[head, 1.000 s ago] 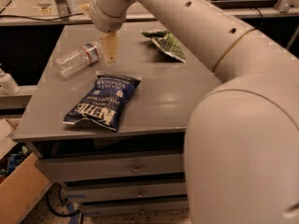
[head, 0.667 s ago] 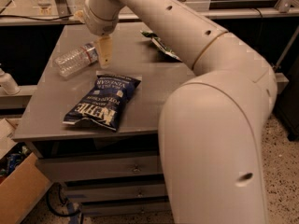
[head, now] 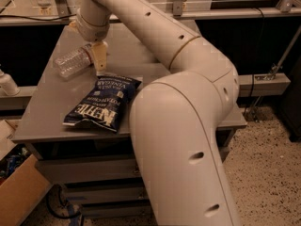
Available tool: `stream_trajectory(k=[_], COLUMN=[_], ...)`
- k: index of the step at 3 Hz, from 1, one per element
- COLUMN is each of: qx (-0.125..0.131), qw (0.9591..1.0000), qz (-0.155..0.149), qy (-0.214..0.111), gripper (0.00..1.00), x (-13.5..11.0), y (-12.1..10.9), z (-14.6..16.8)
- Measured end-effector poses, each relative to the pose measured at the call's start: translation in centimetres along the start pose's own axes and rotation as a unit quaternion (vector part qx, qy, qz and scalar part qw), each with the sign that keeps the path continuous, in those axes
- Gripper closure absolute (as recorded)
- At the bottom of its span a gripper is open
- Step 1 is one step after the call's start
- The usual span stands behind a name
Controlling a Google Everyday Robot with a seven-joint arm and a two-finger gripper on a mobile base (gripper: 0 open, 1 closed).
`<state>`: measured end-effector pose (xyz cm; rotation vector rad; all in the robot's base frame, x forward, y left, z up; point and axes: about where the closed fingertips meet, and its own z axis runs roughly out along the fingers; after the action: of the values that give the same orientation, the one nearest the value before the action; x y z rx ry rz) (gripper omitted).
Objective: Place water bottle upright
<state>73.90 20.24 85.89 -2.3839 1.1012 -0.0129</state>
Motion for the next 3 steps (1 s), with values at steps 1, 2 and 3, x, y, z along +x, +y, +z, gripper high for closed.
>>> stream_trajectory(k=[1, 2, 3], qx=[-0.018, -0.025, -0.026], qw=[0.9998, 0.9997, 0.9996], qz=[0.0, 0.004, 0.01], qy=[0.003, 0.004, 0.002], gripper=[0.0, 0.19, 0.41], x=[0.32, 0.78, 1.06], y=[0.31, 0.58, 0.93], z=[0.8, 0.9, 0.84])
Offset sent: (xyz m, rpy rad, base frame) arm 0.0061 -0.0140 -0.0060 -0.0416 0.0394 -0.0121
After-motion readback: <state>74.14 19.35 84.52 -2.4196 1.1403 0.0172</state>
